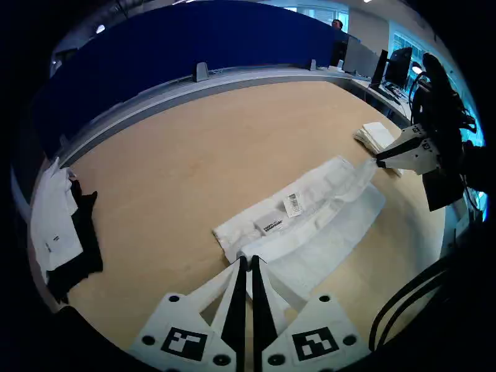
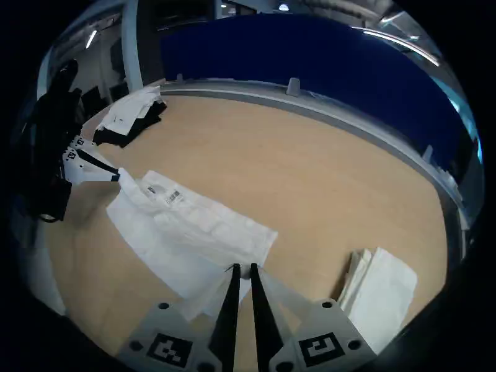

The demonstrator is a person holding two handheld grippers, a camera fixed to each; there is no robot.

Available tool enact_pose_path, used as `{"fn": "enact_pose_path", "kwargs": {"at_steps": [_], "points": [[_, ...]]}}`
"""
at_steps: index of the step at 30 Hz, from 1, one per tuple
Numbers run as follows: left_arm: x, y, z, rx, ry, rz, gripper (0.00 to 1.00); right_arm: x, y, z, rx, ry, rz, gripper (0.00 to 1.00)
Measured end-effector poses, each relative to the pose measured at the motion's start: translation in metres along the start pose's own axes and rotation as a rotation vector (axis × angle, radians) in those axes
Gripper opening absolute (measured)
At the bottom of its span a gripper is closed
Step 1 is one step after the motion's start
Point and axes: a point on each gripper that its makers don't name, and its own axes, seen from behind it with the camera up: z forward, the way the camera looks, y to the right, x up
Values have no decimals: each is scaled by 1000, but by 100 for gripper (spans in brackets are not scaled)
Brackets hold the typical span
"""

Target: Fold towel

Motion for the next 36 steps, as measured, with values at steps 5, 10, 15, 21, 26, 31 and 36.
{"fn": "enact_pose_path", "kwargs": {"at_steps": [5, 10, 15, 21, 26, 31, 36], "points": [[1, -5, 8, 10, -2, -2, 6, 3, 5, 9, -15, -2, 12, 14], [2, -8, 12, 9, -6, -19, 22, 4, 11, 16, -35, -4, 29, 32], [3, -10, 12, 12, -1, -27, 44, 7, 14, 16, -45, 1, 38, 64], [1, -21, 10, 43, -1, -24, 74, 9, 21, 16, -69, 9, 31, 77], [0, -21, 7, 38, 3, -31, 100, 11, 24, 13, -76, 19, 37, 100], [-1, -18, 7, 32, 1, -36, 100, 11, 22, 11, -70, 21, 45, 100], [-1, -17, 5, 39, 3, -32, 100, 9, 20, 8, -67, 17, 41, 100]]}}
